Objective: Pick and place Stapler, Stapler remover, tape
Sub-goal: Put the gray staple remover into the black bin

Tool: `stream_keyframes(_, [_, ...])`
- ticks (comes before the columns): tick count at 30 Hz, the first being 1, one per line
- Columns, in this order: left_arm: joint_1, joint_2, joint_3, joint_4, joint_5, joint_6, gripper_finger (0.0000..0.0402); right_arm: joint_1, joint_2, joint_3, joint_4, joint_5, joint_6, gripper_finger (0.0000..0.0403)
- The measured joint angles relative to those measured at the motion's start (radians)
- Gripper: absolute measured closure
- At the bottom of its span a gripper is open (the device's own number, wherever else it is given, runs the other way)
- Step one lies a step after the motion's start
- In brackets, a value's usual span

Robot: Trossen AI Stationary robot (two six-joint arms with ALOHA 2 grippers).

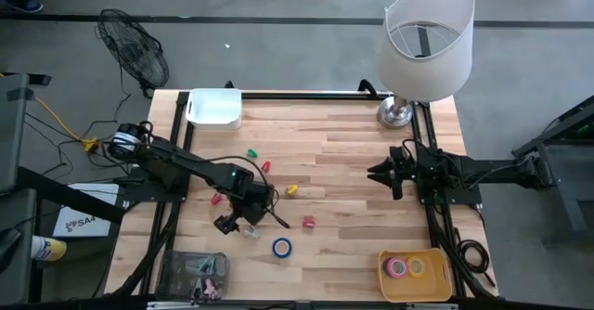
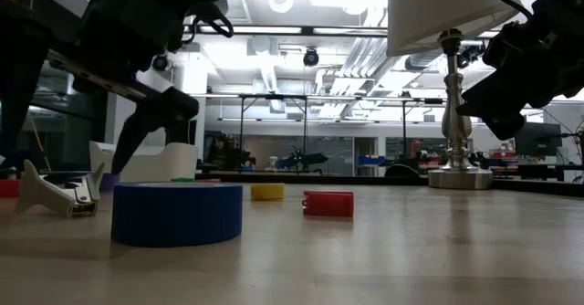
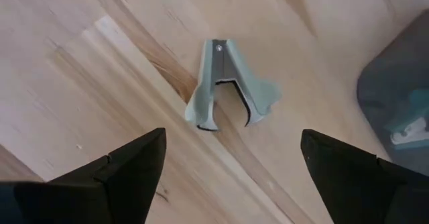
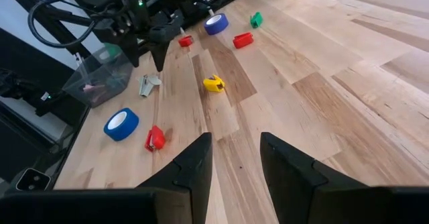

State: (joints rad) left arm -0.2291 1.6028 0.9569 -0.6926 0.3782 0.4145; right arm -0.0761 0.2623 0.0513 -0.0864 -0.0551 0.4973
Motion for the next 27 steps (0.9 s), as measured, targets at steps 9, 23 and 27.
stream_keyframes(9, [0.0,0.0,0.0,0.032,-0.031,-0.004,0.0055,0.0,0.0,0.0,-0.001,0.0,0.0,0.0285])
stream_keyframes(23, [-0.015,0.0,-0.001,0.054,-0.03,-0.092,0.0055,0.0,0.0,-0.001,-0.001,0.0,0.0,0.0285])
stream_keyframes(27, [-0.016,0.0,-0.001,0.055,-0.044,-0.128,0.0055,0.0,0.0,-0.002,-0.001,0.007,0.0,0.0285])
